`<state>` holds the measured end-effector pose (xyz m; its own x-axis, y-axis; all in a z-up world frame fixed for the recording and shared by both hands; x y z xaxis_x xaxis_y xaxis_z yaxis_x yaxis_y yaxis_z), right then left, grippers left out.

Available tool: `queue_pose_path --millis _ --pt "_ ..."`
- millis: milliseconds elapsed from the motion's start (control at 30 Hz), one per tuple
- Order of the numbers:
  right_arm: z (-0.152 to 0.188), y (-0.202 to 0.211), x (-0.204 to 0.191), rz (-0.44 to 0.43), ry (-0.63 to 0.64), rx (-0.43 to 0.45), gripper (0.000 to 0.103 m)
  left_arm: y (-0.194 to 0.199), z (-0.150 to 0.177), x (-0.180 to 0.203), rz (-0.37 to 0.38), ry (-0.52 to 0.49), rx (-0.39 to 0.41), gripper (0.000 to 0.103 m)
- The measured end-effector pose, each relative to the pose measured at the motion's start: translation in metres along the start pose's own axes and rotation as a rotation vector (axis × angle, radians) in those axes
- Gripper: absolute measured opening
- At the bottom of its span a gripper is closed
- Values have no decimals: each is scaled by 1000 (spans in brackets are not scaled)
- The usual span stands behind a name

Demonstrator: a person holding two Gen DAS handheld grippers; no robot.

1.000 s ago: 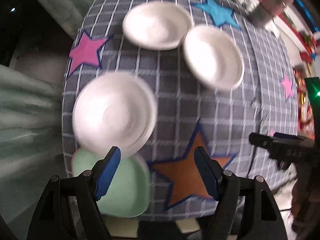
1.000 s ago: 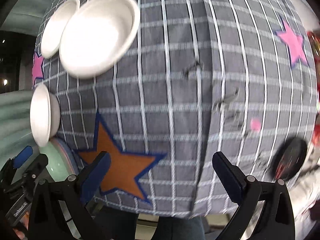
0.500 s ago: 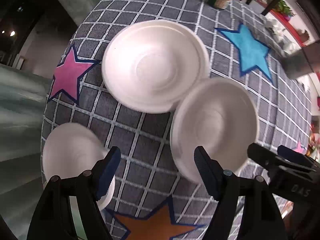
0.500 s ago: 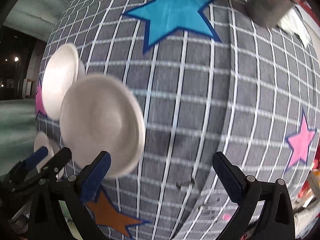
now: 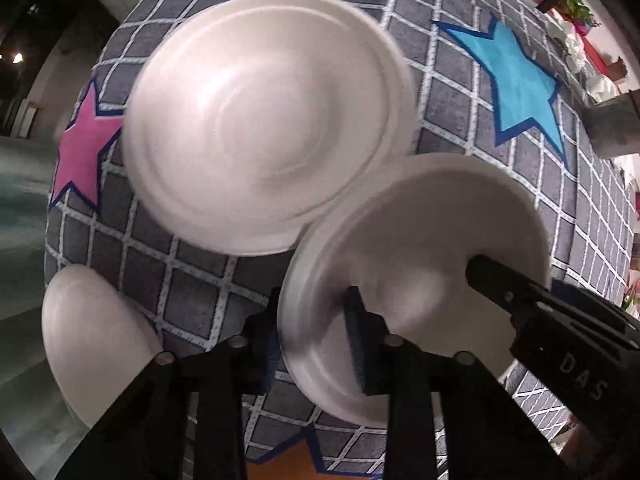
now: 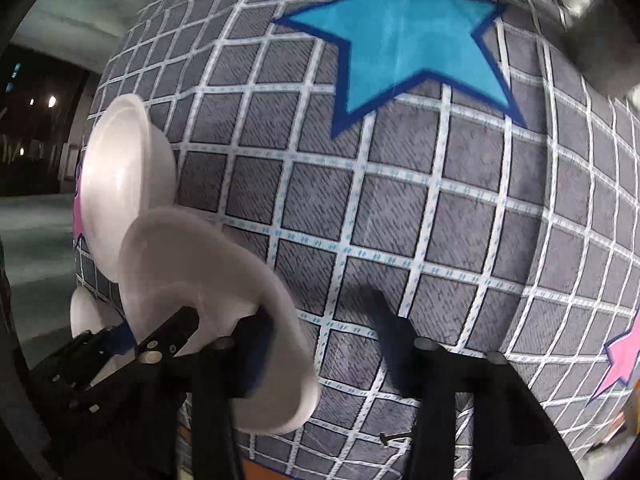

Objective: Organize plates and bowls
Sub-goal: 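Close both grippers on the white bowl rim and lift it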

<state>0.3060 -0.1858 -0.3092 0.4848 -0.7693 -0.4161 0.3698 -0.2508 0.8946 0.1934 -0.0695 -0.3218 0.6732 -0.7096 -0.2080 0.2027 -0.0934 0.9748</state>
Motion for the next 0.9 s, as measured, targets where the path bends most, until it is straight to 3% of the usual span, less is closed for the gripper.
queue_pose_path --millis 33,67,200,400,633,900 --pt "3 -4 -3 -25 -7 -4 22 1 -2 3 -4 -13 11 29" --pt "8 -11 -4 -51 -19 -24 17 1 -3 6 -19 -34 22 29" --pt "18 -7 4 -65 -20 -24 17 -1 -1 19 -12 -86 21 29" --pt "51 -5 30 -37 -55 -33 18 4 28 52 -37 -217 41 29" --pt "135 -15 61 -21 -149 -44 18 -3 105 83 -35 -380 12 32" --pt "240 -42 70 -9 -245 -94 18 -18 185 102 -67 -581 -22 33"
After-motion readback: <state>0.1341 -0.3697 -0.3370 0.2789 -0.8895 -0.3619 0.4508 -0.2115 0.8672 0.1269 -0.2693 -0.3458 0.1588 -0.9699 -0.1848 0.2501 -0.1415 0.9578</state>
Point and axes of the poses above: each gripper's, at about its wrist camera, not at the fingertips, and y roughly against the way its jaws point, x to its right, z to its underside, the point moved 9 cm from there along -y, roughly the way its jaws point, and after that the axes turned 13 degrees about -z, right-handed, at the moved point
